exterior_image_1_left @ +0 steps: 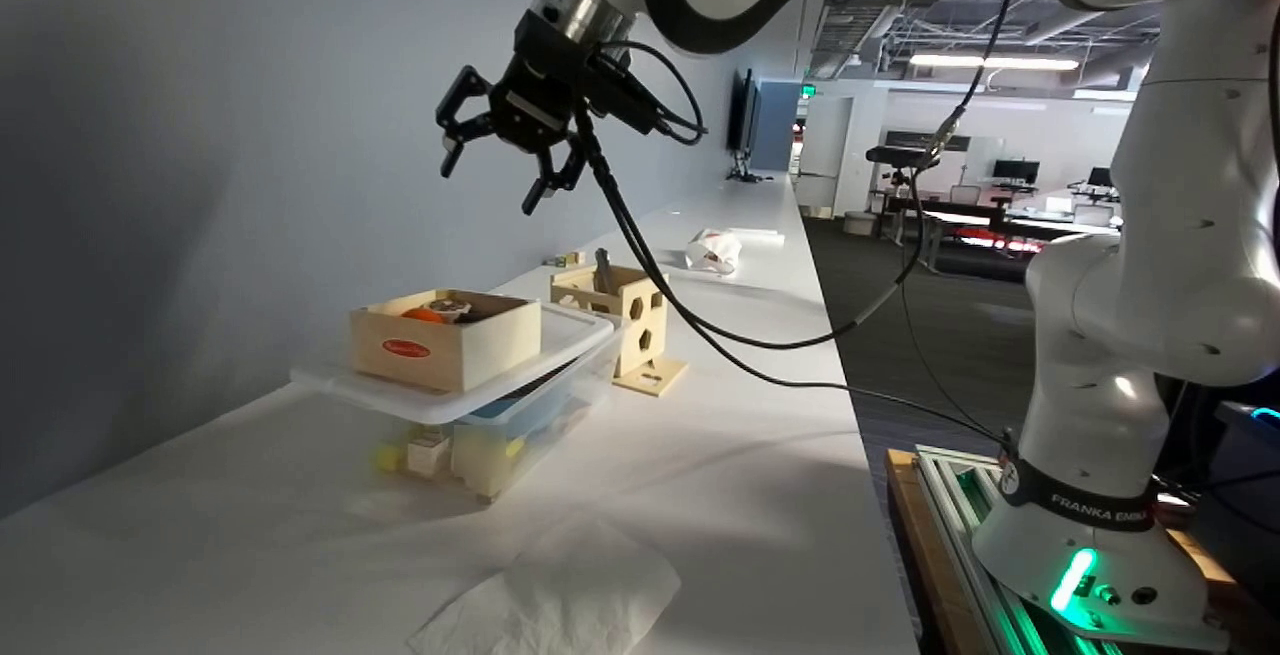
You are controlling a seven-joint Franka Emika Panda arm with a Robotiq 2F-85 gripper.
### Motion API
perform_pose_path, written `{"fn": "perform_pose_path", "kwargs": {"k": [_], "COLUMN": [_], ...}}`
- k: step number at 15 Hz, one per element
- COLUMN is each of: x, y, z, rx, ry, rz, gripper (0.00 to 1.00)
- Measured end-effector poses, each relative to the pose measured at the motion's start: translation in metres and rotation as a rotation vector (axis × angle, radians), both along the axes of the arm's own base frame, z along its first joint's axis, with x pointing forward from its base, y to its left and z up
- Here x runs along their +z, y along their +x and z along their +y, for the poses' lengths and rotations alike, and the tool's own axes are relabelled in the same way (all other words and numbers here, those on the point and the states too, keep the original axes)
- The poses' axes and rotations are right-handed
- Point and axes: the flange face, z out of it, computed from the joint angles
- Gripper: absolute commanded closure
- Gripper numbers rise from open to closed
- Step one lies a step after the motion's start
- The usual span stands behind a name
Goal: Put the white object and red toy inside the cube-shaped object
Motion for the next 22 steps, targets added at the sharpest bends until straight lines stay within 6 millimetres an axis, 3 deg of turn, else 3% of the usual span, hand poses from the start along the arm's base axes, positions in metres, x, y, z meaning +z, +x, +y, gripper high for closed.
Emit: {"fn": "perform_pose_path", "kwargs": {"k": [5,8,13,16,22], "x": [-0.036,-0.048,-0.048,-0.05,-0.07], "y": [0.013,0.015,0.017,0.025,0.043], "z": [0.035,0.038,0.03,0.028,0.03], "rx": [0.224,0.31,0.298,0.197,0.036], "ry": [0.141,0.189,0.174,0.139,0.081], "rz": [0.048,0.151,0.169,0.134,0.12], "gripper": [0.0,0.0,0.0,0.0,0.04]}}
